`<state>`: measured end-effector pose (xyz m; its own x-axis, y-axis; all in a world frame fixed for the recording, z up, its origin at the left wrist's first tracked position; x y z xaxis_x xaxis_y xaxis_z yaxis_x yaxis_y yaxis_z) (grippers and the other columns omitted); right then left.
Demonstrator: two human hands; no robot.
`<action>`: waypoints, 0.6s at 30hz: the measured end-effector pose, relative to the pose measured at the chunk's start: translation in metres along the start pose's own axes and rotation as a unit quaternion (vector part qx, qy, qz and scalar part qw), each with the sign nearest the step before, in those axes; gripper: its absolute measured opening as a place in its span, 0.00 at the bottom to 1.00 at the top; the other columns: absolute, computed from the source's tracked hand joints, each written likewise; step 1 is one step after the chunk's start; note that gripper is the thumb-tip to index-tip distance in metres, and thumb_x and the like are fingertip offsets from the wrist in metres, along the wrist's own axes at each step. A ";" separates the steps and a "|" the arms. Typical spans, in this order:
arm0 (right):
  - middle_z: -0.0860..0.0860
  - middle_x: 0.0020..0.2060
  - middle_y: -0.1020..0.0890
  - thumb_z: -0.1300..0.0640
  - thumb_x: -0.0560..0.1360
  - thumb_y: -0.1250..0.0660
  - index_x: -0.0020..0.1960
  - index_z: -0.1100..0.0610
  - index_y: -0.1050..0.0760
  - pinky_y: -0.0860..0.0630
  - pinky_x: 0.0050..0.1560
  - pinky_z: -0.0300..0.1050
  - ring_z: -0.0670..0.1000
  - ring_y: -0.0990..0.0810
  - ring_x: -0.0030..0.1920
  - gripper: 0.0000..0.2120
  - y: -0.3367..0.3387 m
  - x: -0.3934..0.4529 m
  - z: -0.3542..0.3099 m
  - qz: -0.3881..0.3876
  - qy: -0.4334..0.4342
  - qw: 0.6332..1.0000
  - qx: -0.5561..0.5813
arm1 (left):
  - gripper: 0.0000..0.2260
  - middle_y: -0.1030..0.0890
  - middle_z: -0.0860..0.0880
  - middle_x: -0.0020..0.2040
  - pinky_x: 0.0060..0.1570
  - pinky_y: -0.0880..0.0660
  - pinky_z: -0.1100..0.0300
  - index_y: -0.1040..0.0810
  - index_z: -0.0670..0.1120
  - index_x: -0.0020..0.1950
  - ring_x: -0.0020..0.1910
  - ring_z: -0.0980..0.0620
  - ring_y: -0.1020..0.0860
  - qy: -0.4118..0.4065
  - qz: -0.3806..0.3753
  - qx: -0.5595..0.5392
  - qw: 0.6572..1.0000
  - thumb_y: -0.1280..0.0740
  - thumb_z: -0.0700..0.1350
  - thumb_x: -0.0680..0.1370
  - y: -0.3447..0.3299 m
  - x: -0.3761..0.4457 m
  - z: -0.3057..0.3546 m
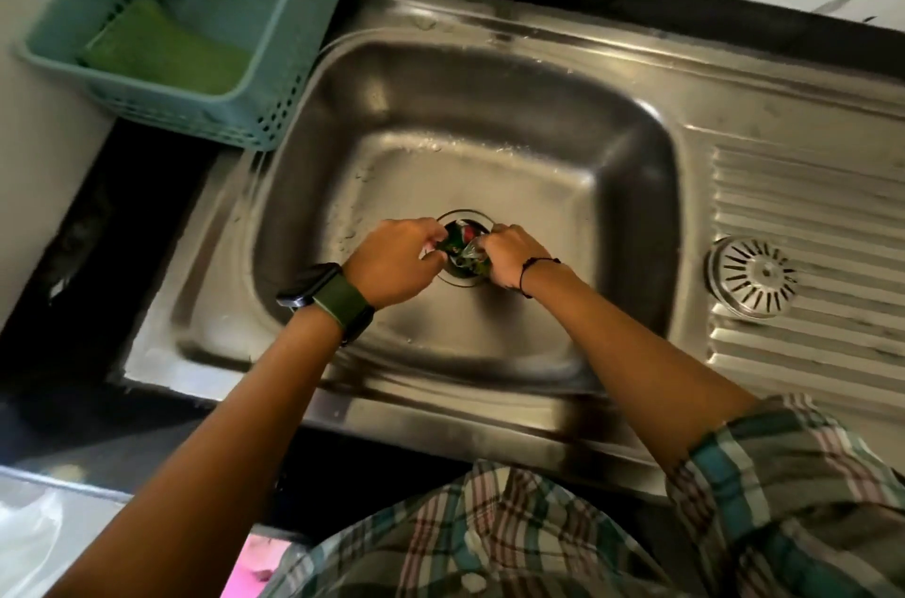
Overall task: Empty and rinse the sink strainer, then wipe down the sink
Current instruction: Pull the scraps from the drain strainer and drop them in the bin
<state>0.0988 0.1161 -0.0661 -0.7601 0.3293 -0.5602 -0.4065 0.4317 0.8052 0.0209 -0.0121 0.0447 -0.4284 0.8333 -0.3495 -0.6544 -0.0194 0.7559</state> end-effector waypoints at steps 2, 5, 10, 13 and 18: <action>0.61 0.64 0.33 0.61 0.75 0.39 0.68 0.57 0.35 0.28 0.58 0.56 0.62 0.35 0.64 0.21 -0.013 0.011 0.004 -0.005 -0.013 0.998 -0.063 | 0.14 0.21 0.43 0.59 0.56 0.29 0.56 0.27 0.42 0.62 0.57 0.45 0.24 0.004 -0.005 -0.009 1.000 0.39 0.42 0.77 -0.001 -0.001 -0.003; 0.59 0.66 0.35 0.59 0.75 0.39 0.68 0.56 0.35 0.30 0.57 0.56 0.61 0.36 0.65 0.21 -0.024 0.018 0.009 0.010 -0.008 0.991 -0.132 | 0.14 0.21 0.43 0.59 0.57 0.28 0.56 0.27 0.42 0.63 0.57 0.45 0.24 0.012 -0.013 -0.016 1.000 0.39 0.43 0.77 -0.002 0.001 -0.005; 0.56 0.58 0.25 0.59 0.75 0.40 0.58 0.57 0.25 0.30 0.53 0.52 0.59 0.33 0.61 0.13 -0.019 0.021 0.011 0.092 0.048 0.988 -0.111 | 0.14 0.21 0.42 0.57 0.57 0.28 0.53 0.26 0.41 0.61 0.56 0.44 0.24 0.012 -0.017 -0.024 0.999 0.39 0.41 0.77 -0.003 0.012 -0.002; 0.56 0.52 0.22 0.59 0.73 0.38 0.53 0.55 0.24 0.30 0.50 0.49 0.58 0.31 0.57 0.10 -0.006 0.016 0.018 0.115 -0.009 0.993 -0.004 | 0.13 0.21 0.42 0.57 0.56 0.28 0.55 0.25 0.41 0.60 0.56 0.43 0.24 0.020 -0.008 -0.038 0.999 0.39 0.40 0.76 -0.005 0.020 -0.001; 0.57 0.39 0.20 0.66 0.74 0.39 0.43 0.59 0.24 0.22 0.45 0.42 0.54 0.22 0.43 0.06 0.022 -0.004 0.028 0.076 -0.058 0.922 0.376 | 0.16 0.24 0.44 0.62 0.52 0.32 0.61 0.27 0.44 0.63 0.60 0.46 0.26 0.048 -0.015 -0.076 0.996 0.37 0.39 0.75 -0.015 0.032 -0.006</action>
<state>0.1076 0.1477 -0.0518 -0.7024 0.5022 -0.5045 0.1998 0.8193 0.5374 0.0135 0.0110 0.0188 -0.4597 0.7784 -0.4275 -0.7519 -0.0850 0.6538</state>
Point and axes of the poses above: each hand's wrist, its own x-axis towards the middle knuckle, its own y-axis out of the back of the hand, z = x × y, the point moved 3 cm from there along x, towards the middle knuckle
